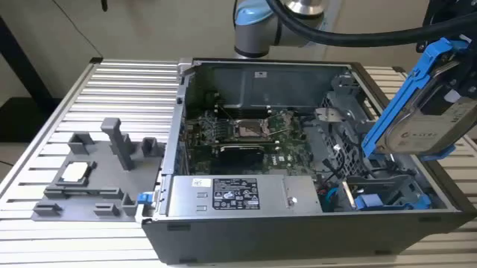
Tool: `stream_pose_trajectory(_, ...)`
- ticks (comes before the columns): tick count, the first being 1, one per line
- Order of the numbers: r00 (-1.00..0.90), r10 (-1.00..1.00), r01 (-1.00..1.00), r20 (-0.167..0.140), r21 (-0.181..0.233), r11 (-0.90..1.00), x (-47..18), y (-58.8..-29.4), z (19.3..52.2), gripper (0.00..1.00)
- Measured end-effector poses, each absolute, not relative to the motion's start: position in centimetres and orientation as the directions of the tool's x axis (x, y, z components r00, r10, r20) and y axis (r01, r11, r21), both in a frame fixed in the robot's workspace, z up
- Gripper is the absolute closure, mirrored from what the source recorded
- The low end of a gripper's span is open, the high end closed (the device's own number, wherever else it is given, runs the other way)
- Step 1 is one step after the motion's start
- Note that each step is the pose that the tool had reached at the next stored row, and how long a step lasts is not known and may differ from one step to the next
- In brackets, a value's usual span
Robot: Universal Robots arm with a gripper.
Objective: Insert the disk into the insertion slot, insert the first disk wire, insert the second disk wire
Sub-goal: 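Insert the disk into the insertion slot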
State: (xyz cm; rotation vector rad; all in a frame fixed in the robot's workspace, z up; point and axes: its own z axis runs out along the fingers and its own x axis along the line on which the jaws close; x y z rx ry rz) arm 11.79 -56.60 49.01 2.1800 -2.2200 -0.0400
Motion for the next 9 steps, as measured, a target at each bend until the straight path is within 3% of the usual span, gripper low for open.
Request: stream_pose_trajectory(9,-0.018,-1.000,-0.999,0.003,0.039,0.018,11.79,-56.60,49.01,0.67)
